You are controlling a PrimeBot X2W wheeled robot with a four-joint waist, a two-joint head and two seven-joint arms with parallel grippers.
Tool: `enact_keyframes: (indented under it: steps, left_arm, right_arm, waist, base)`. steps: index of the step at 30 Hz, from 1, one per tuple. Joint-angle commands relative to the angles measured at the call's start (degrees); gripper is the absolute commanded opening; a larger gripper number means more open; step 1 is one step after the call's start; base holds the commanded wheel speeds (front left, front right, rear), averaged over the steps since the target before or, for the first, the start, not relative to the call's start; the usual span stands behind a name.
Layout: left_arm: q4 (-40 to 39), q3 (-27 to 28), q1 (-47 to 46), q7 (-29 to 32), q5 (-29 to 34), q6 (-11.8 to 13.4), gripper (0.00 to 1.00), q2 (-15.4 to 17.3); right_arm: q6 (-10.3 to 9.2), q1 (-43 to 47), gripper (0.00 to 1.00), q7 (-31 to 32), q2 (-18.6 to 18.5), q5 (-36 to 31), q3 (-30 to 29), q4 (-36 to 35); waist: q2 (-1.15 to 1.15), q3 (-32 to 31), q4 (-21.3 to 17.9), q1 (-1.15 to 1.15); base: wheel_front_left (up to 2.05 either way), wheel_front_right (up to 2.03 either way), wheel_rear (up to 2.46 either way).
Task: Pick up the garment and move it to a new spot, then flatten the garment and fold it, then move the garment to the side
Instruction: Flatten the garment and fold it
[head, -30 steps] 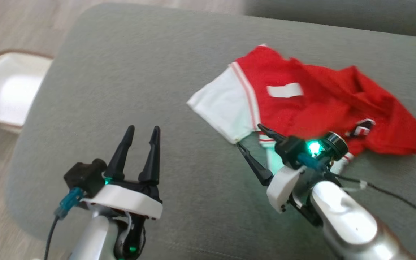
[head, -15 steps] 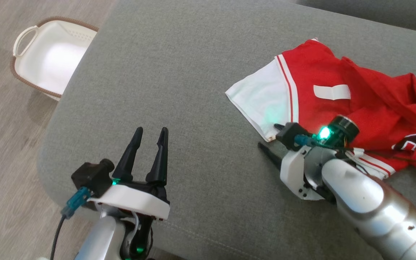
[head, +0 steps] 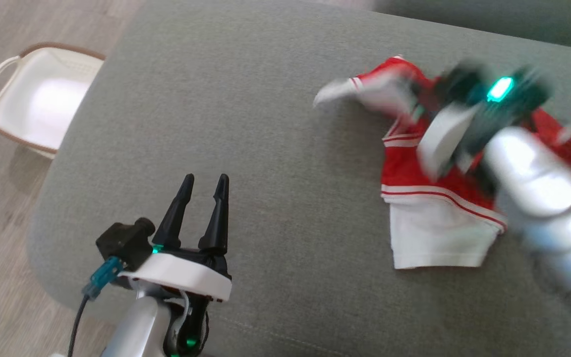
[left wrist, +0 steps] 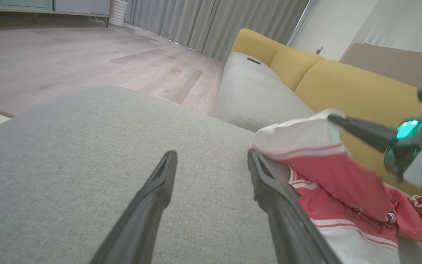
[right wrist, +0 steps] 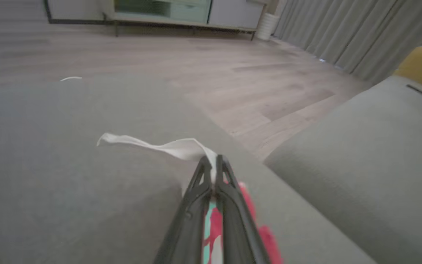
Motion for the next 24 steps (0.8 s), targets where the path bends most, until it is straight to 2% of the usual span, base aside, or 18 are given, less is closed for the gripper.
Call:
enact_keyframes:
  steps: [1,5,9,13,14,15,19,24]
  left_arm:
    - [-1.97,1.86,-2.34,-0.30,0.30,0.01,1.00,0.26]
    - [-2.41,1.04,-3.16,-0.30,0.09,-0.18,1.00,0.26]
    - [-2.77,-0.12,-4.37,-0.30,-0.37,-0.42,1.00,0.26]
    - [-2.92,-0.53,-5.28,-0.30,-0.83,-0.26,1.00,0.26]
    - [-2.91,-0.65,-5.43,-0.30,-0.92,-0.24,1.00,0.26]
    - [-2.90,-0.74,-5.53,-0.30,-0.98,-0.22,1.00,0.26]
    - [-2.95,-0.55,-5.63,-0.30,-1.06,0.09,1.00,0.26]
    - [-2.71,-0.11,-5.97,-0.30,-0.79,0.03,1.00,0.26]
  right_arm:
    - [-0.05,-3.60,0.00,-0.43,-1.48,0.56,-1.72,-1.93]
    - [-0.05,-10.38,0.00,1.38,-6.72,-0.25,-5.82,-0.95]
    - [-0.05,-17.34,0.00,2.56,-12.46,-2.83,-9.18,3.11]
    - [-0.05,-23.93,0.00,2.19,-15.49,-7.23,-13.27,9.42]
    - [-0.05,-25.16,0.90,2.06,-15.83,-8.63,-14.49,11.14]
    - [-0.05,-26.10,1.00,2.03,-15.84,-9.73,-15.71,12.84]
    - [-0.05,-28.11,1.00,1.00,-13.49,-12.21,-19.50,17.36]
    - [-0.05,-27.19,1.00,-1.65,-10.19,-13.03,-19.71,19.35]
  waist:
    - [0.00,0.26,-0.75,0.00]
    - [0.00,1.80,-1.24,0.00]
    - [0.00,3.73,-0.33,0.00]
    - [0.00,5.48,0.34,0.00]
    - [0.00,5.76,0.47,0.00]
    - [0.00,5.95,0.54,0.00]
    - [0.00,6.33,-0.14,0.00]
    - [0.00,5.75,-2.12,0.00]
  base:
    - [0.00,0.00,0.00]
    - [0.00,0.00,0.00]
    - [0.00,0.00,0.00]
    - [0.00,0.00,0.00]
    - [0.00,0.00,0.00]
    - [0.00,0.00,0.00]
    - [0.00,0.00,0.00]
    - [0.00,0.00,0.00]
